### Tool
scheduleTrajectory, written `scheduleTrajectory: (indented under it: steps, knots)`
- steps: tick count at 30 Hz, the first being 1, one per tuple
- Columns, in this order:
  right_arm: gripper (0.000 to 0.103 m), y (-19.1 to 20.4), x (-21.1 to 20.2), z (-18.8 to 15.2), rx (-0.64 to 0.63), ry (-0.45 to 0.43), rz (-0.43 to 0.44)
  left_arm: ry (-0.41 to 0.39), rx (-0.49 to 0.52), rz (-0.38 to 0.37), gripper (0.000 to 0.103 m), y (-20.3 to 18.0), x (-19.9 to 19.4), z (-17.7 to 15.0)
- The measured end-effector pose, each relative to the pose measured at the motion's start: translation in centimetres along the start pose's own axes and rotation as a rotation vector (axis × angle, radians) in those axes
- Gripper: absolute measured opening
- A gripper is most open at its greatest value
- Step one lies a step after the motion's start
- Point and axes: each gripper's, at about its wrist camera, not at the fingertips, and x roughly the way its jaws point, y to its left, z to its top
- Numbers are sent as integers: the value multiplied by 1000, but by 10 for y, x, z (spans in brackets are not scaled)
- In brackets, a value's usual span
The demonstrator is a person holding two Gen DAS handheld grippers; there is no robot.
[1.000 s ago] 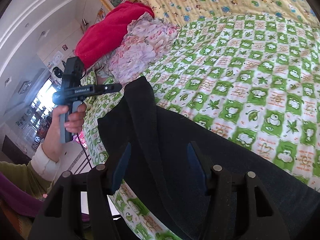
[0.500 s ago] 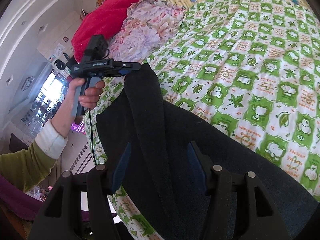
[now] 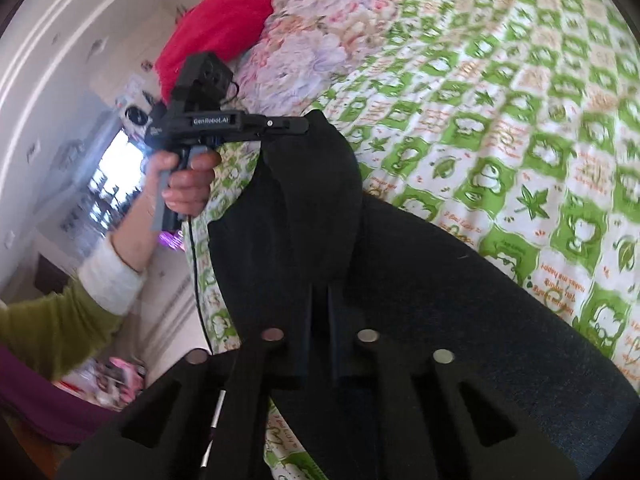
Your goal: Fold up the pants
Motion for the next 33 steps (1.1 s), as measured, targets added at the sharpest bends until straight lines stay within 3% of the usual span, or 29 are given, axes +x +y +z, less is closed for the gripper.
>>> scheduleTrajectory:
  steps: [8, 22, 33]
  knots:
    - [7, 37, -25, -13, -160, -87, -49, -146, 43, 32, 10, -25, -47, -29]
    - [7, 65, -5, -52, -318, -29, -82, -309, -34, 96, 9, -31, -77, -111]
    - [7, 77, 4, -68, -410, 9, -117, -359, -132, 103, 9, -24, -83, -150]
